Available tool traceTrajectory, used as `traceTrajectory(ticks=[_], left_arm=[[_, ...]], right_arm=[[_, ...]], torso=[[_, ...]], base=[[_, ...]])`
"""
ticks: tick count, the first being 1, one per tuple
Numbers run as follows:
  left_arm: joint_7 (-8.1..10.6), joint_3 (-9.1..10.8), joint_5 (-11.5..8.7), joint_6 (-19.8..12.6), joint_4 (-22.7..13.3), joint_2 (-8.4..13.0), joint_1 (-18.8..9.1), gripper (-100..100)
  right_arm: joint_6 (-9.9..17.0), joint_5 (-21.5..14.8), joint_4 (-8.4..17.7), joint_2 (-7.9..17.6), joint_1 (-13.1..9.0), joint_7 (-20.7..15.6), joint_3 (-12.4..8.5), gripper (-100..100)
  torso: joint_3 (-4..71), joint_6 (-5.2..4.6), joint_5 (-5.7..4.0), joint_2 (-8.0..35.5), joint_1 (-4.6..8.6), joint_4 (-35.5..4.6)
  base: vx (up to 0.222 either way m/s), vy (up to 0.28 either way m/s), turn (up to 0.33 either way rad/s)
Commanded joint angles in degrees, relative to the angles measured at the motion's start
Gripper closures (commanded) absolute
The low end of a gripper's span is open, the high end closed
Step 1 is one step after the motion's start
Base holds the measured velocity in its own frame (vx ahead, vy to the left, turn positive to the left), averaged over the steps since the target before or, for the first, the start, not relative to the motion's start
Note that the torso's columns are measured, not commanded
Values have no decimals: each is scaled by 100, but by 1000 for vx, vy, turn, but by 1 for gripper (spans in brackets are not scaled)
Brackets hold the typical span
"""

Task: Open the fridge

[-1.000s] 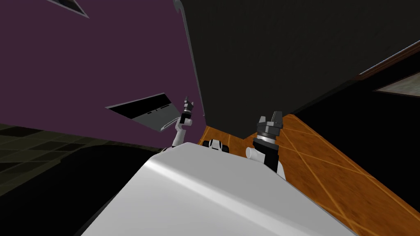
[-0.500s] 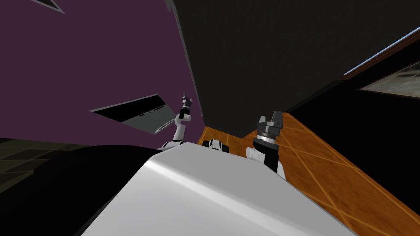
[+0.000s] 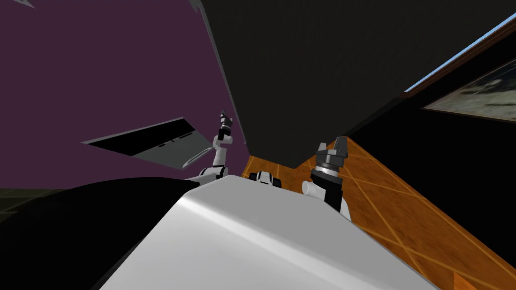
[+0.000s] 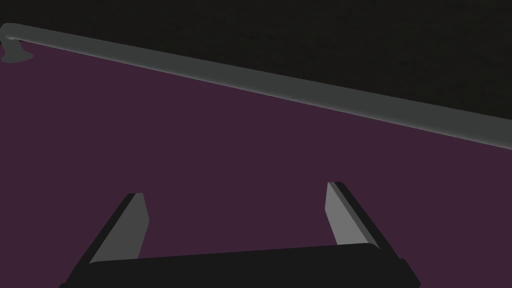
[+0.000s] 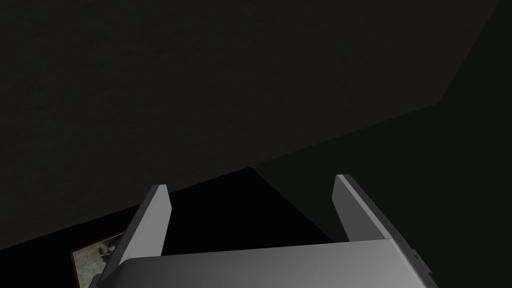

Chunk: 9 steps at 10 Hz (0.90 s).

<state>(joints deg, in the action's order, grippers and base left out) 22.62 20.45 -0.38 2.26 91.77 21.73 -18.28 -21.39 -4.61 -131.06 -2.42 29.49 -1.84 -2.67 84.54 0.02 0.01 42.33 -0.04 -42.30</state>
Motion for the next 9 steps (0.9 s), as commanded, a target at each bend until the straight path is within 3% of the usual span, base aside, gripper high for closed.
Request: traceTrajectory(ticks=[1,2,4,5,8,9], left_arm=[[281,259,75,-252,-470,190,-456,-100],[281,259,75,-252,-531,190,-563,-100],[532,491,141,-462,-930,371,-939,-100],[532,491,141,-462,-1012,371,-1045,-100],[768,709,204,-660,-1468,548,-1491,-100],[768,709,204,-660,-1468,548,-1498,-100]], right_arm=[[0,0,0,0,0,0,0,0],[0,0,0,0,0,0,0,0],[0,0,0,0,0,0,0,0],[0,0,0,0,0,0,0,0],[0,0,0,0,0,0,0,0],[0,0,0,0,0,0,0,0]], torso=[[3,-2,-1,-4,4,1],[5,-2,-2,-8,8,2],[3,-2,-1,-5,4,1],[4,-3,-1,-6,7,2],[1,0,0,-2,0,1],[2,-3,-1,-3,4,1]], base=[[29,-43,-124],[23,-30,-28],[26,-39,-85],[24,-31,-44],[20,-27,-53],[15,-21,-32]])
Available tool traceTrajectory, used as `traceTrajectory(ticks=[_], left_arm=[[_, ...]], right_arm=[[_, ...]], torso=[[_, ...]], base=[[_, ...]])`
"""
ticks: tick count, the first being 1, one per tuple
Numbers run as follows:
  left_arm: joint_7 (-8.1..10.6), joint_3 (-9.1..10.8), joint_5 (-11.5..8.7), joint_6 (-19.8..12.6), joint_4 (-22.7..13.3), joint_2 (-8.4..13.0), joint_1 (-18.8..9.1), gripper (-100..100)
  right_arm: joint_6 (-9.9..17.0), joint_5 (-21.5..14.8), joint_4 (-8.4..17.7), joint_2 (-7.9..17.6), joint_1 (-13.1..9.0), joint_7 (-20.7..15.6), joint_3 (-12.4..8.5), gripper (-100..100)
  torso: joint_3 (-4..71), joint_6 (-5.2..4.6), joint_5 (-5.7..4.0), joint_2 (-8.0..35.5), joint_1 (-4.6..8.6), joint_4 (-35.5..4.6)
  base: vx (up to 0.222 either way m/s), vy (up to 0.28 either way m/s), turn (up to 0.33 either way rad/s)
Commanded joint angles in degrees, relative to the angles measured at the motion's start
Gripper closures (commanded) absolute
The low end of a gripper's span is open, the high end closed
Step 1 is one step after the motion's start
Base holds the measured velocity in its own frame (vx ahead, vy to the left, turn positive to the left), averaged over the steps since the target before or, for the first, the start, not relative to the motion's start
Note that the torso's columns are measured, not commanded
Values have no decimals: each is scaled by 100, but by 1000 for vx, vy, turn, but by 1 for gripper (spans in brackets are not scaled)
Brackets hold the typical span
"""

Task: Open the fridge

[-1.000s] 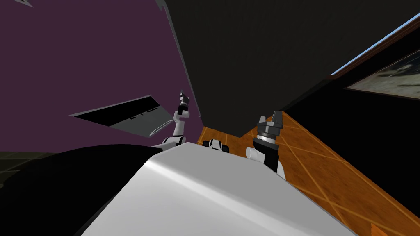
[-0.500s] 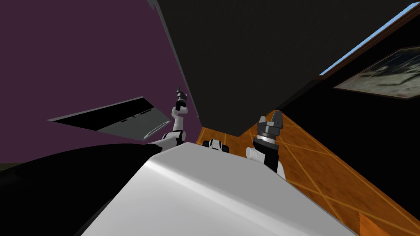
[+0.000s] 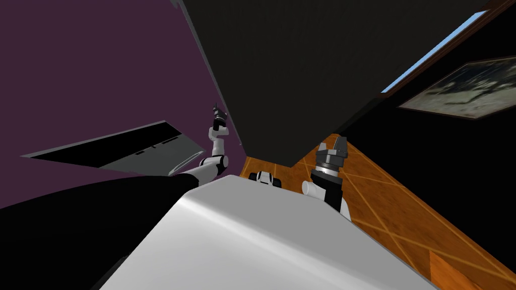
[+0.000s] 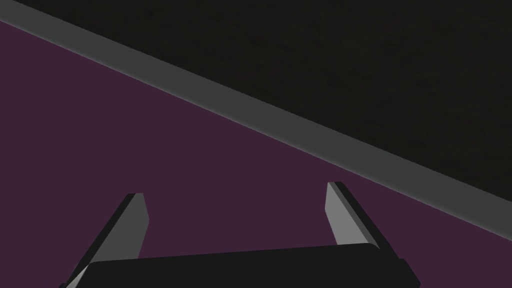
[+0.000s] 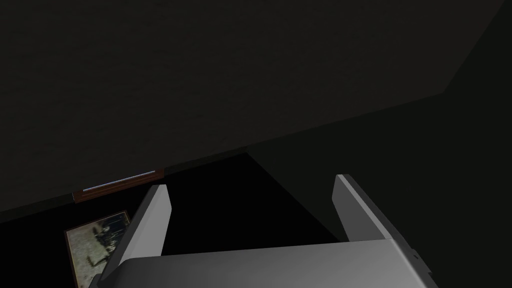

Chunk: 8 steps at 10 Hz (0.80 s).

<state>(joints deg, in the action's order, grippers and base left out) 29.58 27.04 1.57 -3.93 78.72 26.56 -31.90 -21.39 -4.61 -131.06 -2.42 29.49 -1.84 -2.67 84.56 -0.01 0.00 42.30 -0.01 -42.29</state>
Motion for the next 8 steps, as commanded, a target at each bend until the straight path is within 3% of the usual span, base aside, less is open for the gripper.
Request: traceTrajectory(ticks=[1,3,8], left_arm=[[182,151,38,-134,-376,152,-348,-100],[383,337,91,-302,-709,311,-713,-100],[630,565,155,-506,-1215,498,-1204,-100]], right_arm=[[0,0,0,0,0,0,0,0],[0,0,0,0,0,0,0,0],[0,0,0,0,0,0,0,0]], torso=[[0,2,1,0,-1,1],[2,0,-2,-3,7,1],[45,-22,-31,-57,-19,-21]], base=[[16,-29,-58],[27,-42,-94],[3,-32,-32]])
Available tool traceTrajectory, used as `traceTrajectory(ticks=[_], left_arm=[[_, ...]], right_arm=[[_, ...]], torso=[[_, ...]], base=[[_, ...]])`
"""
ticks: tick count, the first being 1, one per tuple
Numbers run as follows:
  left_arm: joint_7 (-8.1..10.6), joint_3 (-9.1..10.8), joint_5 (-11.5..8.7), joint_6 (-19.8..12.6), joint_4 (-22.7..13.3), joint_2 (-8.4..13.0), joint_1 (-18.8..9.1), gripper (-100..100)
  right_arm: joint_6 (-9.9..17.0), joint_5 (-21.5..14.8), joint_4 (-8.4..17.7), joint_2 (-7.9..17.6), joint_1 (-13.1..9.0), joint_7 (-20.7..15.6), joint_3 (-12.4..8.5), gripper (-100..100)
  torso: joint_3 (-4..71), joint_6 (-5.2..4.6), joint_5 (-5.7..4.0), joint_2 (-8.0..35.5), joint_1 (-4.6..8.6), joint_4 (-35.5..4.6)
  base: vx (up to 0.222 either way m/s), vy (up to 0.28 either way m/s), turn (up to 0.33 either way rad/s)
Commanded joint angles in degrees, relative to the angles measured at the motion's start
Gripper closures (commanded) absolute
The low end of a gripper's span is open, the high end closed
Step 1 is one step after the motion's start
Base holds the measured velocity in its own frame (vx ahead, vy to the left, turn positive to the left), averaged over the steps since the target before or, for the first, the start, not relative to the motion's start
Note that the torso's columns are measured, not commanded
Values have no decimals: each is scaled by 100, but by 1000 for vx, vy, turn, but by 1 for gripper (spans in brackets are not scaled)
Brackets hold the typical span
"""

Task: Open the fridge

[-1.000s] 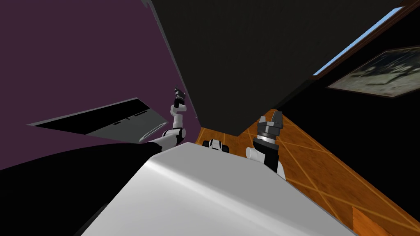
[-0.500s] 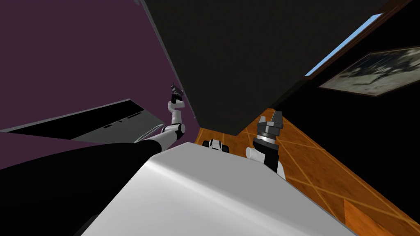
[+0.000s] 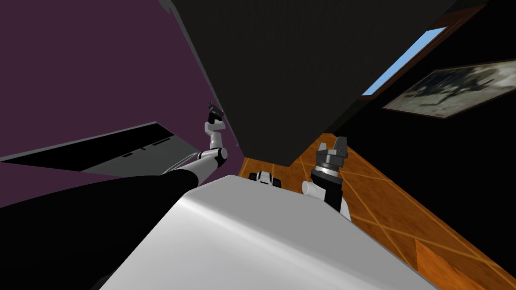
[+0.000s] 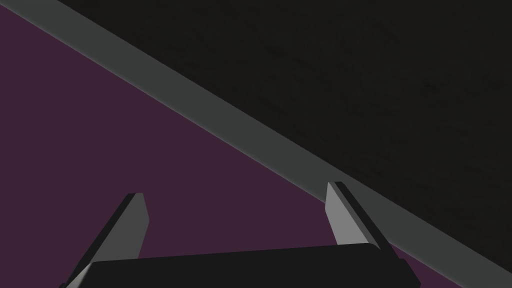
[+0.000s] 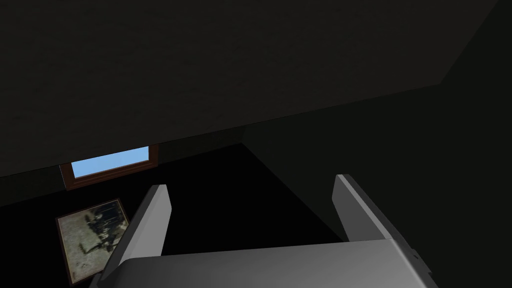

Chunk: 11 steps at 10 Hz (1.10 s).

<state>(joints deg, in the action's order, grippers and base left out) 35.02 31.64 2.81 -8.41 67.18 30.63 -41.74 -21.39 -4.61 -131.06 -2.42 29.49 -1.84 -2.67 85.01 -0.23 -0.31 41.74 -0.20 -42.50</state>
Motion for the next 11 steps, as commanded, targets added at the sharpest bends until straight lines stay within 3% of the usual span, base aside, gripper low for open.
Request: traceTrajectory(ticks=[1,3,5,11], left_arm=[[151,164,48,-112,-179,139,-343,-100],[151,164,48,-112,-179,139,-343,-100],[252,257,74,-195,-361,215,-534,-100],[287,289,83,-223,-424,241,-600,-100]], right_arm=[[0,0,0,0,0,0,0,0],[0,0,0,0,0,0,0,0],[0,0,0,0,0,0,0,0],[0,0,0,0,1,0,0,0]], torso=[[11,-6,-7,-14,-3,-7],[27,-15,-17,-31,-20,-20],[29,-30,-17,-33,-19,-23],[36,-32,-8,-52,-27,-18]], base=[[-5,-36,-57],[-2,-17,1],[5,-13,-29],[4,-5,-10]])
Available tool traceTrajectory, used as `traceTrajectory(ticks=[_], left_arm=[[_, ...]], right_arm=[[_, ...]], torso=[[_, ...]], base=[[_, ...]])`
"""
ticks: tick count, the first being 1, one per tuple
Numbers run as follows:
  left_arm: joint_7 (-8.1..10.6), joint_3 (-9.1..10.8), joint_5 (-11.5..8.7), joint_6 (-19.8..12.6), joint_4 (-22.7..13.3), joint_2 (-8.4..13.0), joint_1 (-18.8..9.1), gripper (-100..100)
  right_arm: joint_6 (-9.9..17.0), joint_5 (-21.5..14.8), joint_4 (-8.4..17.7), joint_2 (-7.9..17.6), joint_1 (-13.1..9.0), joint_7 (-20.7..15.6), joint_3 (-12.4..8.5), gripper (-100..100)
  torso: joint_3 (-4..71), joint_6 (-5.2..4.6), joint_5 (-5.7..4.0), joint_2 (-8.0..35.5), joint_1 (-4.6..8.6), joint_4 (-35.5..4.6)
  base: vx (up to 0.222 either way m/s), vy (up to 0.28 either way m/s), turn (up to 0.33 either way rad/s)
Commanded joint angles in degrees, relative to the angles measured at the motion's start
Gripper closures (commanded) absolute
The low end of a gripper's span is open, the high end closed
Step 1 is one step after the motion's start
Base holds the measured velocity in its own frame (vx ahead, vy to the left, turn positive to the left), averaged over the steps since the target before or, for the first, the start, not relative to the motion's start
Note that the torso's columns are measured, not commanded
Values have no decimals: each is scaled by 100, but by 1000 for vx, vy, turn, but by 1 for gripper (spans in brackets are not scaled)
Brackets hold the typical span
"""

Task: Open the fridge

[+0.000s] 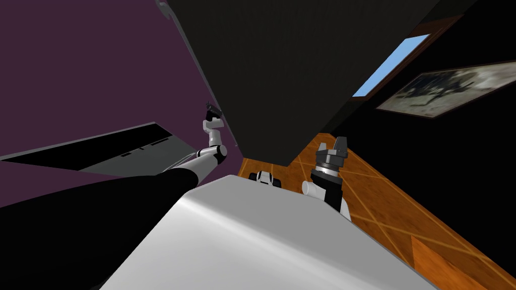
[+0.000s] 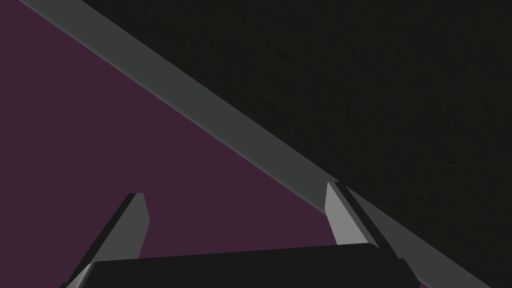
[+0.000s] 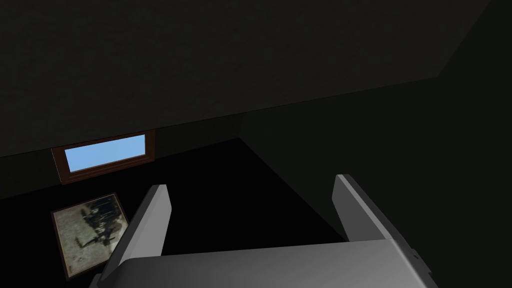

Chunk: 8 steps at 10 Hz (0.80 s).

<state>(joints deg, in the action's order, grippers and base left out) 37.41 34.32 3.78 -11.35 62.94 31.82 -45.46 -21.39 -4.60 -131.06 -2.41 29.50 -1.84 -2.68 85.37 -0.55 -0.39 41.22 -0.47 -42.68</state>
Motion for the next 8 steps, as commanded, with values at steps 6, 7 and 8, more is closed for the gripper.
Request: traceTrajectory(ticks=[6,7,8], left_arm=[[48,21,-14,71,1,122,-228,-100],[48,21,-14,71,1,122,-228,-100],[47,12,41,-81,-123,137,-239,-100]], right_arm=[[0,0,0,0,0,0,0,0],[0,0,0,0,0,0,0,0],[0,0,0,0,0,0,0,0]], torso=[[10,-7,-14,-5,4,-1],[13,-4,-15,-6,0,-1],[17,-4,-12,-11,-8,2]], base=[[2,-1,3],[-5,-10,4],[6,-20,4]])
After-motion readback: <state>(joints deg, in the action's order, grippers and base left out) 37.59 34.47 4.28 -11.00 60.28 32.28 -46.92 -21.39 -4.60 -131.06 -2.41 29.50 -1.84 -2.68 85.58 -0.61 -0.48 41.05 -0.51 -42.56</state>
